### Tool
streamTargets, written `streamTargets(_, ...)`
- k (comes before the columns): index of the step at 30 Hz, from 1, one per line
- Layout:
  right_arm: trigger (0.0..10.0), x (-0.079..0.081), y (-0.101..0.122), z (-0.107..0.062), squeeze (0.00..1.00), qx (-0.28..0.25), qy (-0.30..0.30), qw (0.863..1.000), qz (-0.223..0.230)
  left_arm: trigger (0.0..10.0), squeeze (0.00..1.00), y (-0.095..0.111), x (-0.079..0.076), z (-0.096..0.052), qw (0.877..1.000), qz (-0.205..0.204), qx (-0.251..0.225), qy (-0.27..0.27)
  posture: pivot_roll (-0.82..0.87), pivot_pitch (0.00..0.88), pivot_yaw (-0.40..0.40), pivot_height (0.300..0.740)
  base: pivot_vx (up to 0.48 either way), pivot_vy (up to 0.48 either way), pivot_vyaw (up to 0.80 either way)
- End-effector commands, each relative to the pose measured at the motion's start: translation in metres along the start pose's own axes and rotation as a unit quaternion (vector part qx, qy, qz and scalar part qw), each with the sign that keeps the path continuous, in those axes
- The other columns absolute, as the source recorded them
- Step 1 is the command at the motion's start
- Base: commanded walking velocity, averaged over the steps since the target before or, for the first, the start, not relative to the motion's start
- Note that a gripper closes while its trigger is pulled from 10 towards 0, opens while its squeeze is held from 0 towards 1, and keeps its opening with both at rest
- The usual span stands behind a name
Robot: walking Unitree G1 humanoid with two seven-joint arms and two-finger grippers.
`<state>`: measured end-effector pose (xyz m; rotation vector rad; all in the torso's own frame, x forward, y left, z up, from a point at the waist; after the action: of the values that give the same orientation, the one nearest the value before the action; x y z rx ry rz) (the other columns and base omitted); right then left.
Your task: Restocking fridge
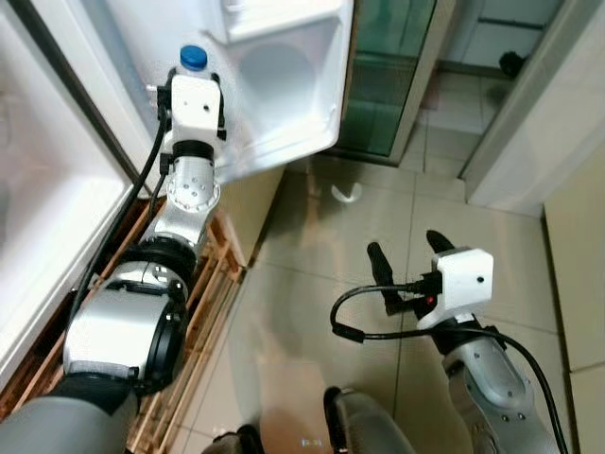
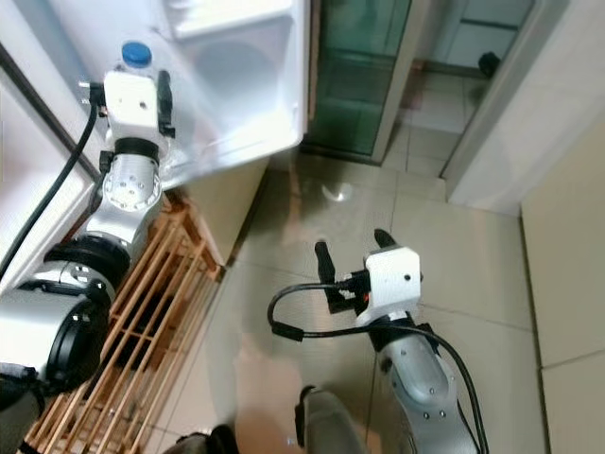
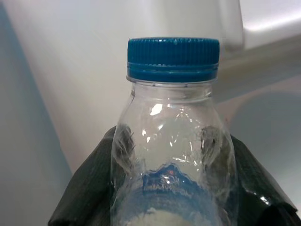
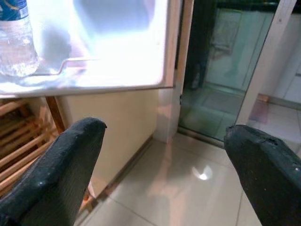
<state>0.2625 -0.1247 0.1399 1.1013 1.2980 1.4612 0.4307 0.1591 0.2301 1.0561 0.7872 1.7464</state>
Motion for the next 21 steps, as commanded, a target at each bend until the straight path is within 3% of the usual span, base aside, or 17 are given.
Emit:
streamTargets(1,10.0,-0.007,-0.001,0.002,0.01,-0.004,-0.013,1.0,0.008,10.0,0.0,-0.026,-0.007,-0.02,0.999,-0.018,0.043,-0.027,-0.31,0.062,0.061,0.74,0.0,0.0,0.0)
streamTargets(5,10.0,-0.009,-0.004,0.01,0.02,-0.004,-0.014,1.0,0.014,10.0,0.0,-0.028,-0.02,-0.034,0.996,-0.027,0.049,-0.063,-0.26,0.03,0.061,0.74,0.0,0.0,0.0)
streamTargets(16,10.0,-0.006,-0.007,0.032,0.02,-0.018,0.0,1.0,0.011,10.0,0.0,-0.014,-0.022,-0.058,0.981,-0.152,0.088,-0.076,-0.2,0.0,0.079,0.74,0.0,0.0,0.0)
streamTargets(21,10.0,-0.006,-0.008,0.039,0.01,-0.023,0.008,1.0,0.004,10.0,0.0,-0.01,-0.021,-0.06,0.982,-0.143,0.089,-0.083,-0.19,0.0,0.078,0.74,0.0,0.0,0.0)
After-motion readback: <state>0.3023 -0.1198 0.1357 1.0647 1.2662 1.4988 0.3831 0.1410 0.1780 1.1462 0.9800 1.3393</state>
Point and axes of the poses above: a point about 5 cm out from each wrist's last joint towards the gripper, its own z axis pointing out of the wrist towards the gripper, its own y axis along the axis of the wrist's last joint, x = y × z, the point moved 4 cm from there along z, pointing out of the wrist towards the gripper, and after that the axes turned 6 degrees about z, right-handed, at the moved point
